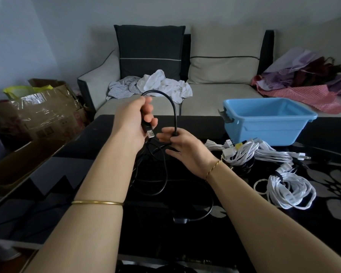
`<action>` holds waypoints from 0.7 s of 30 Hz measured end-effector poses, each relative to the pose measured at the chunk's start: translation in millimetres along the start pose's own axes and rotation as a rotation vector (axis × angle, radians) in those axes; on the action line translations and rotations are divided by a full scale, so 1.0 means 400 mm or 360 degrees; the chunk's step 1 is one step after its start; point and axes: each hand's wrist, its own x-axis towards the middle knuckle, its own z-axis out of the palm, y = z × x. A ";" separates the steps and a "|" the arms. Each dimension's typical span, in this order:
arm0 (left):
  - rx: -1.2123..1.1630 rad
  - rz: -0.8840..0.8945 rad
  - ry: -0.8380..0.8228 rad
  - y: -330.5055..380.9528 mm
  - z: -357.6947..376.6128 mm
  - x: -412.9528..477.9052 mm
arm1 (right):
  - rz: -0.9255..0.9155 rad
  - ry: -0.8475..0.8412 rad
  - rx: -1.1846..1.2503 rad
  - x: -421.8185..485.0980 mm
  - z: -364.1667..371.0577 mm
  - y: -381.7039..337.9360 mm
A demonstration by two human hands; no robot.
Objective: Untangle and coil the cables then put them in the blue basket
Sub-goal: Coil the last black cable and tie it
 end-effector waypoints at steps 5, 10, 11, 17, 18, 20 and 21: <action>-0.0876 -0.0282 -0.0417 0.014 -0.014 -0.007 | -0.0155 0.0181 -0.0132 0.009 0.011 0.026; -0.0876 -0.0064 -0.0470 0.009 -0.016 0.013 | 0.0007 0.0005 0.0071 0.007 0.015 0.000; -0.0785 0.0009 -0.0439 0.004 -0.020 0.018 | 0.0036 -0.0041 0.0094 0.006 0.017 -0.006; -0.0164 0.0353 -0.0277 -0.011 -0.013 0.021 | 0.0301 -0.0261 0.0126 -0.003 0.025 -0.026; -0.0131 0.0389 -0.0248 -0.009 -0.009 0.021 | 0.0332 -0.0306 0.0007 -0.005 0.023 -0.019; -0.0003 0.0496 -0.0221 -0.004 -0.009 0.026 | 0.0450 -0.0394 -0.0275 -0.011 0.021 -0.001; 0.0075 0.0554 -0.0212 -0.001 -0.010 0.030 | 0.0500 -0.0419 -0.0342 -0.012 0.020 0.009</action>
